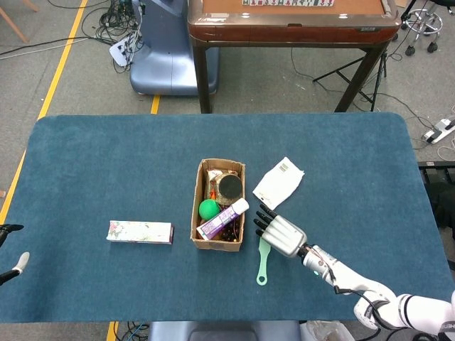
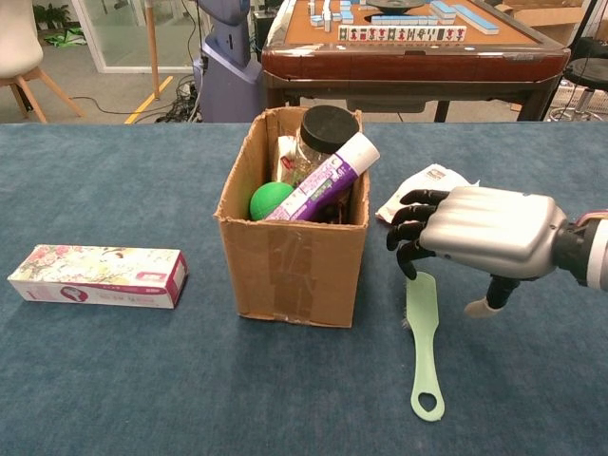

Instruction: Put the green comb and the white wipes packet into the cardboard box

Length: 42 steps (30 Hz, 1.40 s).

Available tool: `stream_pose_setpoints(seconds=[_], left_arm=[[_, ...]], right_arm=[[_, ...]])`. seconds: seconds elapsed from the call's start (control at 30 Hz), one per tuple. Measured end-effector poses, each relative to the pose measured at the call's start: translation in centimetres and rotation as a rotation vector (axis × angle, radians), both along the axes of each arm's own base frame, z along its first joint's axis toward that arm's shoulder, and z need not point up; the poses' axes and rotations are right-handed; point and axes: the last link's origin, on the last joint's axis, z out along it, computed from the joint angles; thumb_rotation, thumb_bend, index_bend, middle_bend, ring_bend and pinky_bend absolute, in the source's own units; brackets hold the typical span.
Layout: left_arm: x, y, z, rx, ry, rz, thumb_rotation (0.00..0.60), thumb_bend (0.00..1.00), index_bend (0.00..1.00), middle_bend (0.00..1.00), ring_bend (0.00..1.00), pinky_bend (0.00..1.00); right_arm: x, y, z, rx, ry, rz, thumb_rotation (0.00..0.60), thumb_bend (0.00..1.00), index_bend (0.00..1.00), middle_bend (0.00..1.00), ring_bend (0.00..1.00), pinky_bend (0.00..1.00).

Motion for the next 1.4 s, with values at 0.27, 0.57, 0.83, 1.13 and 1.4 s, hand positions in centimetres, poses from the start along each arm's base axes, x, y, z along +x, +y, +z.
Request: stream_pose_setpoints(seconds=[0.27,0.57,0.83,1.13,1.4], left_arm=[[0.0,-0.1,0.2,0.006,-0.002,0.000,0.600,0.28,0.30,0.32,0.23,0.41],[0.1,-0.2,0.2,0.006,-0.002,-0.001,0.600,0.28,0.30,0.32,0.23,0.41],[0.1,-0.3,0.3,0.010,-0.006,-0.002,0.600,0.28,0.30,0.32,0.23,0.41],[0.1,-0.4,0.4,0.011,-0.007,-0.004,0.600,0.28,0.30,0.32,0.23,0.41],[0.1,-0.4,0.4,0.010,-0.006,-0.005,0.600,0.28,0.30,0.32,0.23,0.41]], right_arm=[[0.1,0.0,-1.0,-0.006,-0.006,0.008,0.600,0.01,0.38,0.18,0.10,0.07],[0.5,0.1,-1.9,0.003,-0.007,-0.005,0.600,0.03,0.38,0.18,0.10,0.07],[0.6,0.0,-2.4,0.009,0.007,-0.025,0.600,0.10,0.38,0.18,0.10,0.07],[0.5,0.1,-2.6,0.010,0.014,-0.038,0.600,0.13,0.44,0.19,0.10,0.07],[0.4,0.0,-2.6,0.003,0.010,-0.044,0.600,0.15,0.51,0.22,0.10,0.07]])
